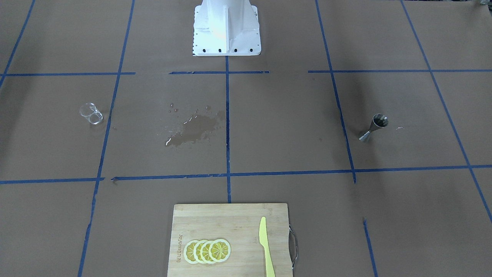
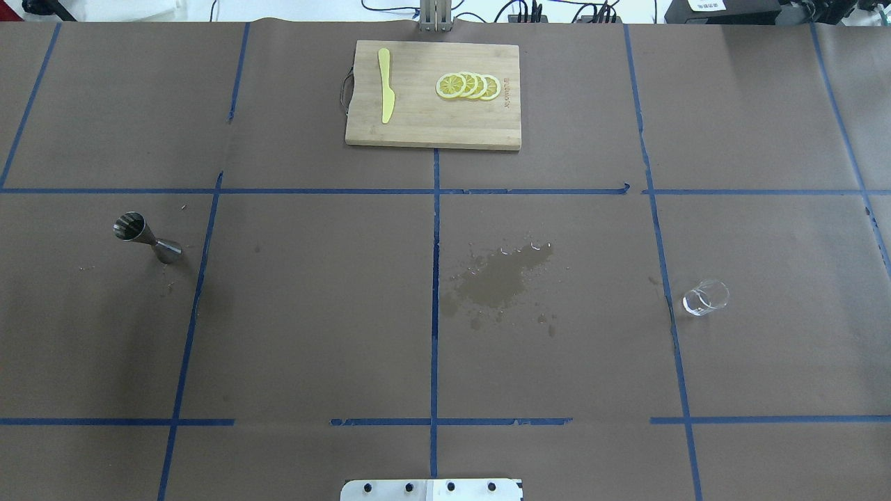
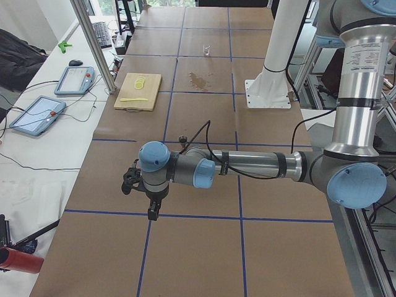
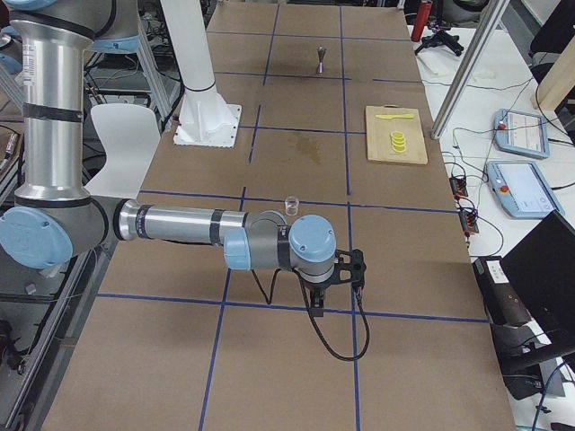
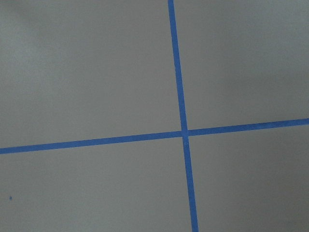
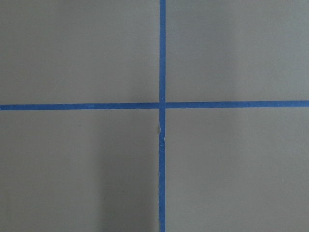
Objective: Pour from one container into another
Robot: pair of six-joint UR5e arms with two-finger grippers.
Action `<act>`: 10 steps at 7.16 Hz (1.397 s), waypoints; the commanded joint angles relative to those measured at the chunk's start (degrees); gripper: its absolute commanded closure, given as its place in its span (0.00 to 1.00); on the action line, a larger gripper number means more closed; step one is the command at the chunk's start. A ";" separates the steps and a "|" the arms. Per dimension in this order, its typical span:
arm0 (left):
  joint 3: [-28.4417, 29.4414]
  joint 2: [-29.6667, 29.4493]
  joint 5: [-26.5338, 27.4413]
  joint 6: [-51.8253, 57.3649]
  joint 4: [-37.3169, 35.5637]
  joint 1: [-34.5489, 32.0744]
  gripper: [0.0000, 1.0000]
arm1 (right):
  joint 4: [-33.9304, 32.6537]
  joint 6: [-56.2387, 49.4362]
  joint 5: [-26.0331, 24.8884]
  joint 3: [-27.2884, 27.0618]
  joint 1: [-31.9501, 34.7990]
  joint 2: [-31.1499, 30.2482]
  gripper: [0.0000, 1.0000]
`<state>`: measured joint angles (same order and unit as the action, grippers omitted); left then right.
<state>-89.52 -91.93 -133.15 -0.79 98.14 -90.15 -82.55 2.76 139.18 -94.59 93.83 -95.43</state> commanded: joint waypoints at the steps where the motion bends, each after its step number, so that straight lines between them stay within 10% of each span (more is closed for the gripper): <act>1: -0.04 0.00 0.00 0.00 0.03 -0.03 0.00 | 0.11 -0.03 0.04 -0.07 0.04 -0.02 0.00; 10: 0.05 0.18 0.00 -0.35 -1.20 -0.03 0.00 | 0.11 -0.03 0.04 0.02 0.04 -0.11 0.00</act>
<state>-89.43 -91.79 -133.15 -1.14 97.20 -90.18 -82.43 2.73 139.22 -94.57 93.87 -95.53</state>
